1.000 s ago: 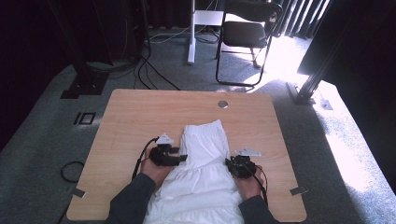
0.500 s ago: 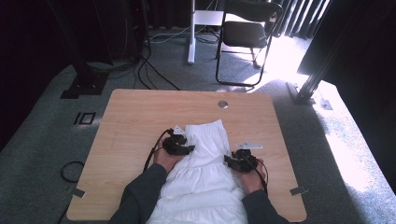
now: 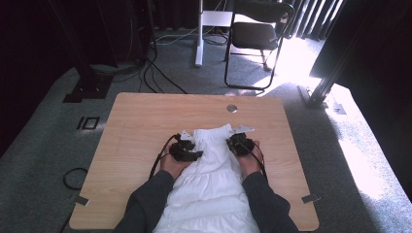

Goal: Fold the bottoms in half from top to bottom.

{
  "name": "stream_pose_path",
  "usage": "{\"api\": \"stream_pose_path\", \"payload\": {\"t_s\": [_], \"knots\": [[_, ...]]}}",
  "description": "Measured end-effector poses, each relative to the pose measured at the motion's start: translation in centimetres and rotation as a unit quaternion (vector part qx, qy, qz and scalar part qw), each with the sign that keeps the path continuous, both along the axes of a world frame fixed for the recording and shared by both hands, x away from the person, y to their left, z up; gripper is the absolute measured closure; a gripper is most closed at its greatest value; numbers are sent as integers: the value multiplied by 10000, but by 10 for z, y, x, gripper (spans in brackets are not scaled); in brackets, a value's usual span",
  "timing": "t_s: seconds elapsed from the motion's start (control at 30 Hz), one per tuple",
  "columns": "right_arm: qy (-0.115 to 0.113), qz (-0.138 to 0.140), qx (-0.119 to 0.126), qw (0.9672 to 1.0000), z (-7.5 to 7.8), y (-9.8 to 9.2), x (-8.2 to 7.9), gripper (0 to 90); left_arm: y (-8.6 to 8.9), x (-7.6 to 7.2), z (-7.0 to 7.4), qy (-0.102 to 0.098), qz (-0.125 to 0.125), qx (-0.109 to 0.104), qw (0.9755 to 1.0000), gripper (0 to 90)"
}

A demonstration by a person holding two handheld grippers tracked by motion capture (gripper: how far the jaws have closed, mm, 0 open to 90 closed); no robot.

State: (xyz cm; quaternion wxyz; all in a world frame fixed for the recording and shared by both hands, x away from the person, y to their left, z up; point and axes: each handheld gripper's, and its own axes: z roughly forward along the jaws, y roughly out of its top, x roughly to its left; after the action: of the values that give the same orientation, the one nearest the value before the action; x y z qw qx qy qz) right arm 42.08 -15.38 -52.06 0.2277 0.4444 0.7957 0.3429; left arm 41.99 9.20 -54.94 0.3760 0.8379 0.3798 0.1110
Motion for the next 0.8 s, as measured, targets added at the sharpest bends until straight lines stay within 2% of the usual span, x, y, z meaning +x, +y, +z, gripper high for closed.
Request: {"api": "stream_pose_path", "payload": {"t_s": [0.03, 0.1, 0.13, 0.2, 0.27, 0.33, 0.37, 0.4, 0.43, 0.47, 0.53, 0.63, 0.7, 0.77, 0.8], "knots": [[-250, -103, 17, 9996, 7, -1, -2, 865, 0, 0, 0, -10, -10, 22, 10000, 473], [-439, -219, -113, 9987, 12, -2, 0, 864, -1, 0, 0, -18, -3, 25, 10000, 473], [-423, -238, -156, 9987, 12, -3, 2, 858, -1, -1, 0, -14, -3, 24, 10000, 472], [-194, -312, -218, 9991, 4, -3, 11, 831, 0, 0, 0, 4, -16, 20, 10000, 471], [7, -429, -215, 9988, -8, -4, 19, 732, 1, 0, 0, 27, -31, -9, 10000, 472], [213, -620, 21, 9978, -16, -7, 25, 592, 2, 1, 0, 73, -30, -53, 10000, 472], [213, -620, 21, 9978, -16, -7, 25, 592, 2, 1, 0, 73, -30, -53, 10000, 472], [354, -703, 409, 9961, -18, -11, 26, 522, 3, 2, 0, 79, -46, -71, 9999, 472], [292, -712, 712, 9945, -17, -14, 25, 435, 3, 2, 0, 80, -50, -76, 9999, 473], [301, -680, 754, 9944, -17, -15, 25, 372, 3, 2, 0, 82, -51, -75, 9999, 473], [440, -639, 791, 9938, -18, -16, 27, 299, 2, 2, 0, 103, -22, -91, 9999, 473], [578, -674, 712, 9935, -23, -16, 31, 252, 2, 2, 1, 111, -22, -42, 9999, 473], [613, -613, 574, 9946, -25, -13, 30, 237, 2, 3, 1, 126, -26, -49, 9999, 473], [626, -556, 237, 9962, -27, -7, 29, 239, 2, 3, 1, 151, -34, -53, 9999, 473], [674, -597, 66, 9959, -29, -5, 28, 242, 2, 4, 2, 171, -20, -59, 9998, 472]]}}
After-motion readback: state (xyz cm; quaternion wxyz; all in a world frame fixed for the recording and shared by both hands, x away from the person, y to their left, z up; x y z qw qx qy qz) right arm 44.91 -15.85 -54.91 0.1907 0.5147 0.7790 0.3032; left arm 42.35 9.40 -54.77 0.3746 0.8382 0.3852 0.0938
